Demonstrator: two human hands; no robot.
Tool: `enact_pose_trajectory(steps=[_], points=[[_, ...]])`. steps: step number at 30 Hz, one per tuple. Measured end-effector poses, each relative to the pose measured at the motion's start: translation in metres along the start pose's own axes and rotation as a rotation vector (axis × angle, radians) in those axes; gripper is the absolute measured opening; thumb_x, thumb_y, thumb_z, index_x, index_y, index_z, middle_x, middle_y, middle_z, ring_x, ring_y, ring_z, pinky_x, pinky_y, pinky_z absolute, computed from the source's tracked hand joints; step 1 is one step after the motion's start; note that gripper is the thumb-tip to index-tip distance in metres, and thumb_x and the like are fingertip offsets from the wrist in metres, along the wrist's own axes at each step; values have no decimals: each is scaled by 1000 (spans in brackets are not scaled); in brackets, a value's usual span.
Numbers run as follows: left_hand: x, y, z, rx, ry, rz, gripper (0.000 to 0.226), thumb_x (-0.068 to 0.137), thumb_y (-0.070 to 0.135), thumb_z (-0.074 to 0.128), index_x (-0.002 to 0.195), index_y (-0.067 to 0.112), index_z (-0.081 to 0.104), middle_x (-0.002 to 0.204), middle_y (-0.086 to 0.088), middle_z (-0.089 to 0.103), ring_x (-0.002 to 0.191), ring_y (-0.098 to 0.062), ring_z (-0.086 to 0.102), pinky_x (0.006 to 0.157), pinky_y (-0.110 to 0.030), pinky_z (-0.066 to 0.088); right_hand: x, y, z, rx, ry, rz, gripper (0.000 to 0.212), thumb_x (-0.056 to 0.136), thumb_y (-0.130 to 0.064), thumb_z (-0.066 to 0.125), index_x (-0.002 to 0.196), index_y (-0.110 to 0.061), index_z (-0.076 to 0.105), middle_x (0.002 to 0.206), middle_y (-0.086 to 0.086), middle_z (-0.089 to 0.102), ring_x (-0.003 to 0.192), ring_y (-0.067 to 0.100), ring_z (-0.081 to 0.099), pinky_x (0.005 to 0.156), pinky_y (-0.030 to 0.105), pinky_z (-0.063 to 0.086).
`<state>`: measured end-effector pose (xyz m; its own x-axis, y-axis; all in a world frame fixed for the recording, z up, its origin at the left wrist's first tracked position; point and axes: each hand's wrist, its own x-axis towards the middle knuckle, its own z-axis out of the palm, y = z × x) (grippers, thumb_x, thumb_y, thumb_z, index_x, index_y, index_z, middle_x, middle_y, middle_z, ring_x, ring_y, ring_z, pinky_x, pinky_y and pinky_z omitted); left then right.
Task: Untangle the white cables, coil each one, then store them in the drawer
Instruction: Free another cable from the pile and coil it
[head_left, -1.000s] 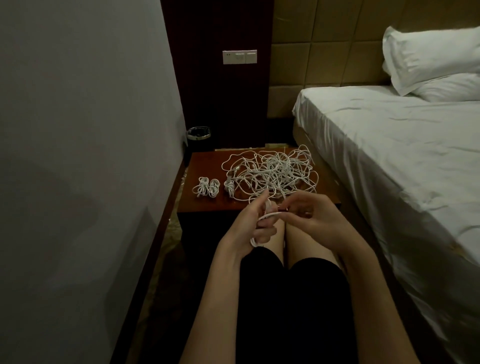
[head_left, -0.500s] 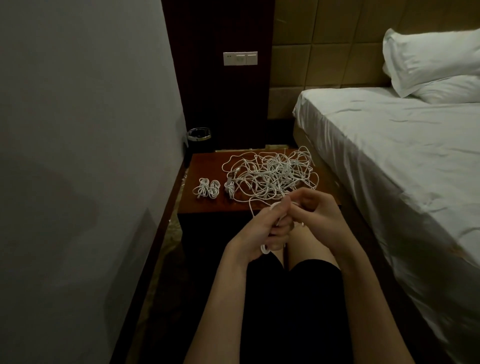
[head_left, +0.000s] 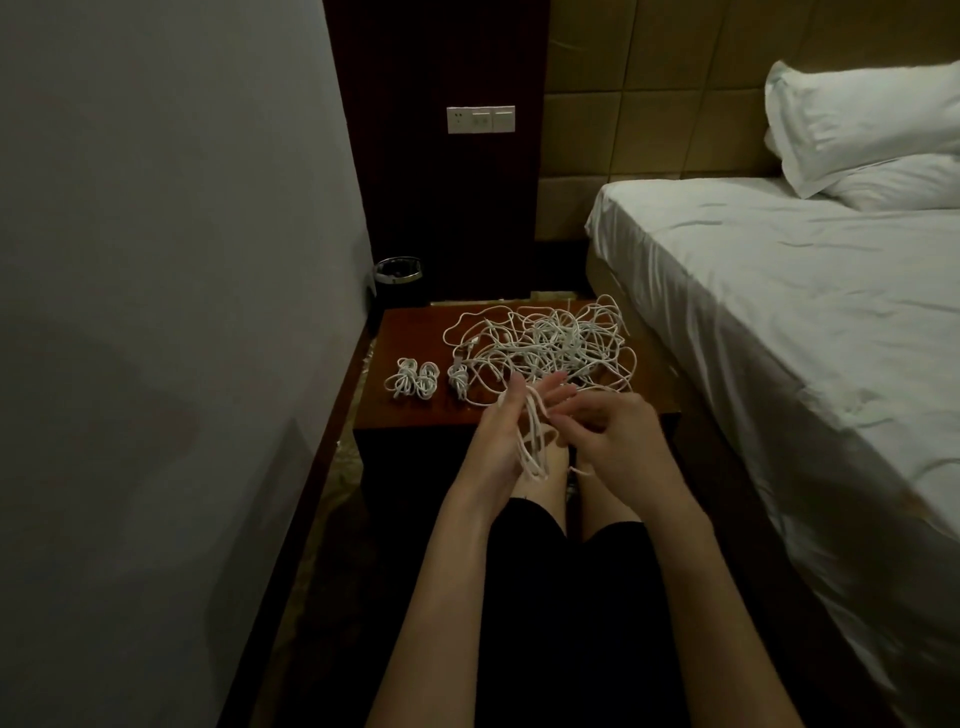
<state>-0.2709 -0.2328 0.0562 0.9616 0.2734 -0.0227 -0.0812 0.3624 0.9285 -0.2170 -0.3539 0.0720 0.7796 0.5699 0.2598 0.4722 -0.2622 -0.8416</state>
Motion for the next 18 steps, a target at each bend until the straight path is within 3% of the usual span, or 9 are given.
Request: enact_pose_trajectory(steps=[2, 5, 6, 8, 9, 11, 13, 16, 18], points=[[-1, 1, 3, -91, -2, 25, 53, 103, 43, 23, 108, 12, 66, 114, -5, 71, 107, -16, 67, 88, -29, 52, 2, 3, 13, -61, 18, -23, 11, 86, -14, 70, 92, -20, 76, 81, -10, 73, 74, 2, 68, 73, 22, 55], [-2, 3, 1, -243, 53, 27, 48, 99, 44, 30, 78, 11, 57, 105, -12, 72, 92, -22, 69, 80, -35, 51, 1, 7, 18, -17, 11, 4, 8, 88, -20, 68, 84, -20, 75, 63, -5, 69, 61, 18, 66, 63, 31, 53], [-2, 3, 0, -303, 72, 30, 47, 100, 44, 31, 71, 12, 51, 101, -16, 71, 93, -25, 69, 84, -38, 50, 0, 8, 15, -7, 2, 14, 11, 89, -25, 68, 82, -19, 75, 58, -2, 67, 58, 24, 64, 60, 34, 51], [-1, 6, -3, -417, 126, 49, 50, 103, 43, 29, 64, 14, 44, 76, -13, 65, 93, -26, 70, 97, -42, 47, -1, 8, 6, 48, -36, 15, 12, 88, -28, 69, 81, -18, 73, 59, 3, 66, 54, 25, 59, 56, 34, 48], [-1, 7, -2, -461, 157, 60, 51, 103, 43, 28, 64, 14, 41, 60, -5, 57, 84, -24, 71, 96, -41, 47, -2, 7, 0, 85, -58, 9, 10, 87, -26, 69, 82, -18, 72, 61, 4, 66, 55, 21, 59, 55, 29, 47], [-2, 10, 0, -528, 196, 81, 50, 103, 45, 28, 64, 15, 37, 44, 5, 38, 60, -16, 66, 84, -36, 51, -3, 4, -9, 135, -79, -12, 4, 86, -19, 70, 83, -18, 71, 69, 6, 69, 61, 18, 61, 58, 22, 48], [-3, 12, 0, -588, 212, 84, 50, 103, 47, 28, 64, 17, 35, 41, 7, 33, 45, -10, 52, 66, -28, 55, -2, 4, -13, 102, -84, -29, 2, 85, -17, 71, 83, -18, 72, 73, 7, 70, 67, 19, 65, 64, 23, 52], [-3, 14, -1, -668, 222, 98, 49, 101, 49, 31, 64, 18, 35, 40, 8, 31, 37, -5, 39, 47, -17, 45, -1, 3, -1, -92, -146, -22, 6, 84, -28, 73, 78, -26, 71, 66, -2, 69, 62, 8, 65, 62, 27, 53], [-3, 15, -6, -638, 223, 105, 48, 101, 49, 32, 64, 18, 35, 41, 8, 30, 34, -4, 33, 37, -14, 36, -1, -3, 12, -187, -207, -33, 6, 84, -29, 73, 81, -25, 72, 63, -5, 67, 58, 0, 61, 56, 14, 44]])
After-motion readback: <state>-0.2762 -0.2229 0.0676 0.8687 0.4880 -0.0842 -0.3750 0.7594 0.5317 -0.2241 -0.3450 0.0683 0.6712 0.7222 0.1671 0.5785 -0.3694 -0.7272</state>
